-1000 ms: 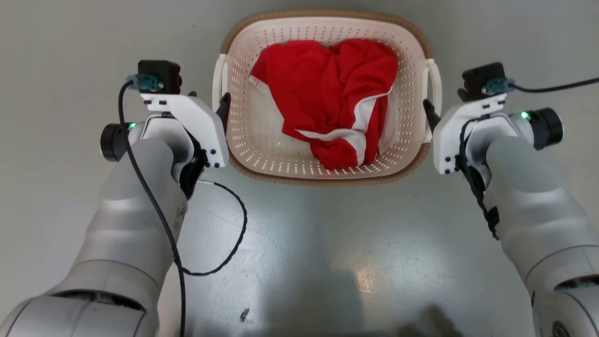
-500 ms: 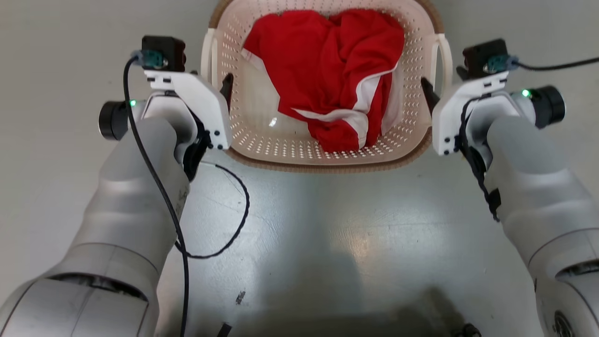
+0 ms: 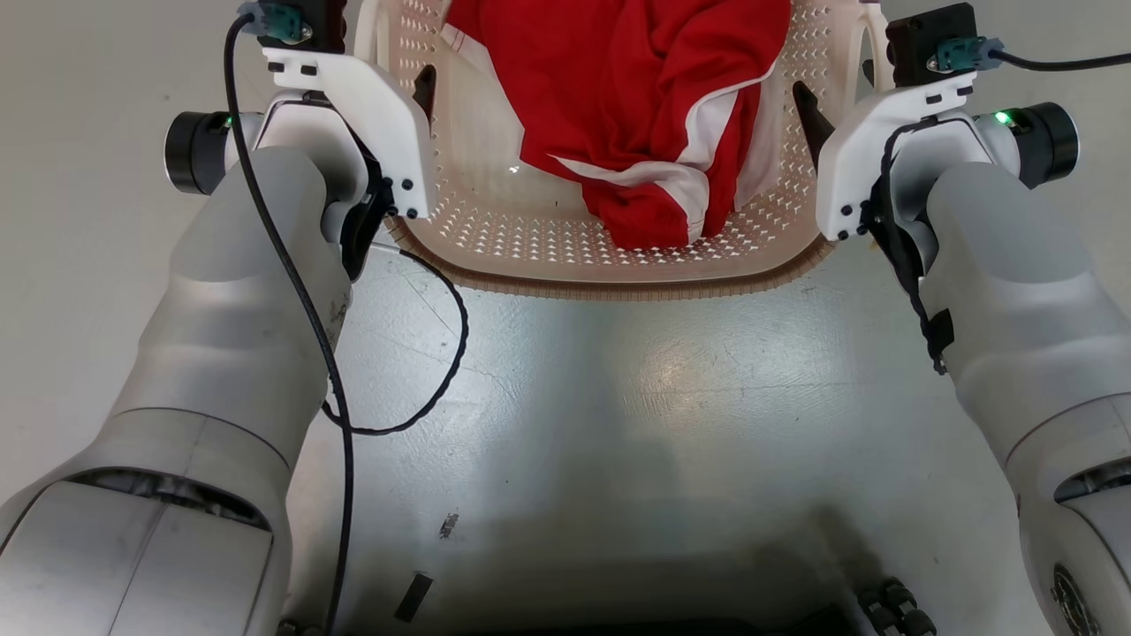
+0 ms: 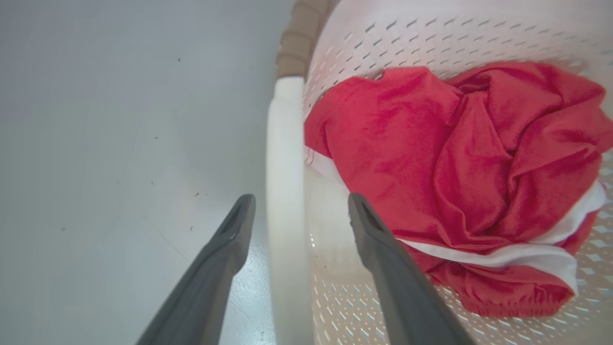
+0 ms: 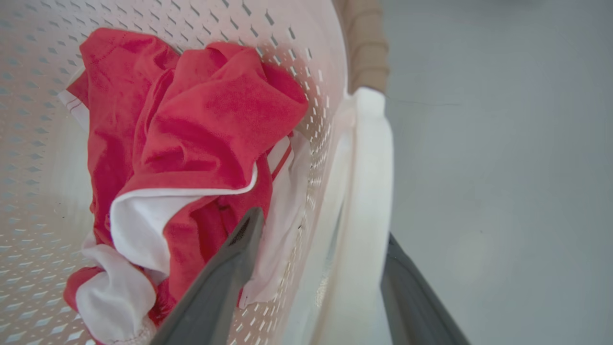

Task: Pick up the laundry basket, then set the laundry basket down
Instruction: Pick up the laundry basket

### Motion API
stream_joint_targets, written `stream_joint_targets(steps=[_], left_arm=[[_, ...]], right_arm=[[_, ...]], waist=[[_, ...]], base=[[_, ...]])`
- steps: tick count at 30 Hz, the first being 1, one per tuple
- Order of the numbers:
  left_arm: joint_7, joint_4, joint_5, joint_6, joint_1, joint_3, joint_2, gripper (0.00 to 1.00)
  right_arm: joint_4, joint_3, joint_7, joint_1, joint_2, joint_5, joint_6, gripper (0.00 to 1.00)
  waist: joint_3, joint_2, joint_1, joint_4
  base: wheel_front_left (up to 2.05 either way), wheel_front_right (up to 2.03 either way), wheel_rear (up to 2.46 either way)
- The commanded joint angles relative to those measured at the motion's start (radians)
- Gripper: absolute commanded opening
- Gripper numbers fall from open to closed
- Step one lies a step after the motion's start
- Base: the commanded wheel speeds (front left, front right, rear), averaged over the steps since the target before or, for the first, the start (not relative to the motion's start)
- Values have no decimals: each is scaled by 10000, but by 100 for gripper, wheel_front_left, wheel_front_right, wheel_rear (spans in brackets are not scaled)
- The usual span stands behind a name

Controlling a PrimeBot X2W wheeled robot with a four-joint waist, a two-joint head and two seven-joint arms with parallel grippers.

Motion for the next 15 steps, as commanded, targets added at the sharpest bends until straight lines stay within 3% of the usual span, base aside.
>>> stream_joint_targets(steps=[1,15], left_arm=[[49,-62,-39,148,-31,32,274,100],[251,27,-96,328,-159,-220,401,100]], right_arm=[[-99,212,22,158,195,177,63,100],[-204,1329,95,209,195,1467,63,100]], waist=[[25,0,0,1],[28,0,0,-187]], base=[[0,0,0],[0,0,0]])
